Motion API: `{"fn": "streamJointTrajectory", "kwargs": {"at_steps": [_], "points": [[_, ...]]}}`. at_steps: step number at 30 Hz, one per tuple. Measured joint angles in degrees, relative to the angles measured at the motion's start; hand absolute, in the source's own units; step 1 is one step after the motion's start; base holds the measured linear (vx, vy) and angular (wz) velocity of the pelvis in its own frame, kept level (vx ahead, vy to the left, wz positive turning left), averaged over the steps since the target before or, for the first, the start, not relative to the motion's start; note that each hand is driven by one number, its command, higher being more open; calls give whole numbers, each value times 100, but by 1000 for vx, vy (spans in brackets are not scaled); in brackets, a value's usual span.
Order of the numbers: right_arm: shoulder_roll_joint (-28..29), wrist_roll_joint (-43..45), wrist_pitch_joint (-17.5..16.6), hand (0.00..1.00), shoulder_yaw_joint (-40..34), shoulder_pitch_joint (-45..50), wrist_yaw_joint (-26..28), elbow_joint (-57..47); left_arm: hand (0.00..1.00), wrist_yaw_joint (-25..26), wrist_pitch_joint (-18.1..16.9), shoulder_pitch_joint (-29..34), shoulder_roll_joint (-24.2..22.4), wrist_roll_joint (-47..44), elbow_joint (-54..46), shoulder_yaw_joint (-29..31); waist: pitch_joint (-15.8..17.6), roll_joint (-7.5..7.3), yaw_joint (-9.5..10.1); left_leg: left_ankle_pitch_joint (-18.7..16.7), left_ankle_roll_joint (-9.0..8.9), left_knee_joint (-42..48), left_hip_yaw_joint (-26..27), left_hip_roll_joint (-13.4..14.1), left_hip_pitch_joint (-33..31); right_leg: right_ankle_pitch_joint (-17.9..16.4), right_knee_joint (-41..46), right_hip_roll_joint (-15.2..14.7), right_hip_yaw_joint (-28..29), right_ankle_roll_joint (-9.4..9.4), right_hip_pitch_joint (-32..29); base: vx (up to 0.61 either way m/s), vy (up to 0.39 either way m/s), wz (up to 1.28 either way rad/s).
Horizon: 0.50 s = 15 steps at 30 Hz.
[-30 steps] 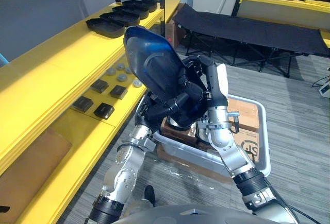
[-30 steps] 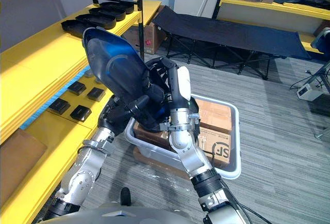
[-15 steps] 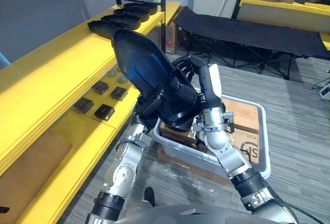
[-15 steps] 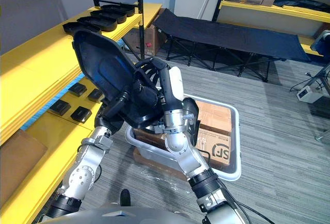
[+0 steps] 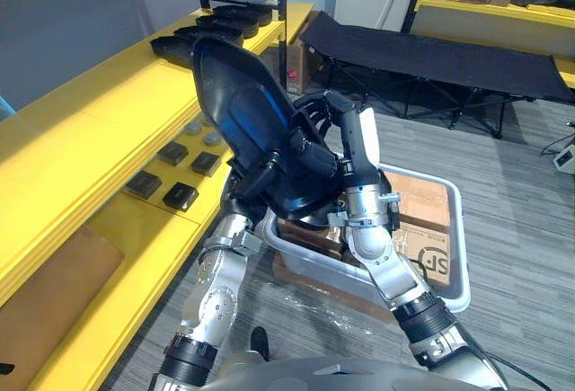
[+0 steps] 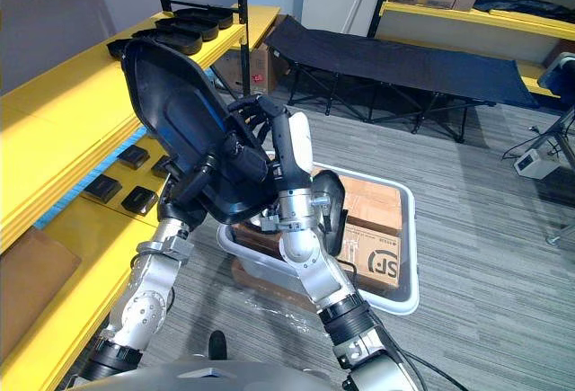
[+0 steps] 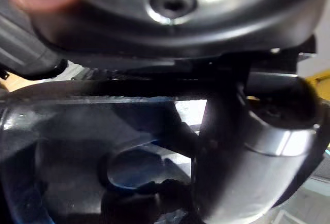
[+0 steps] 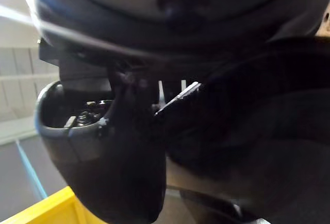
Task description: Walk over and take three plastic housings, then place them on the shelf
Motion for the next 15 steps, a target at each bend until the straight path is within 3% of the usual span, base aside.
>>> {"fn": "streamJointTrajectory", "kwargs": {"at_steps": [8, 15], "points": [[105, 354, 87, 100, -18, 85, -191, -3, 0, 503, -103, 1, -139, 886, -17, -31, 11, -67, 0, -7, -7, 0, 1, -1, -9, -3, 1, -2, -2, -5, -6, 0, 0, 0], [209, 673, 420, 100, -205, 345, -225, 13, 0, 1287, -231, 7, -245, 2477, -157, -2, 16, -77, 2, -7, -7, 1, 4, -4, -77, 4, 8, -4, -2, 5, -75, 0, 0, 0]]}}
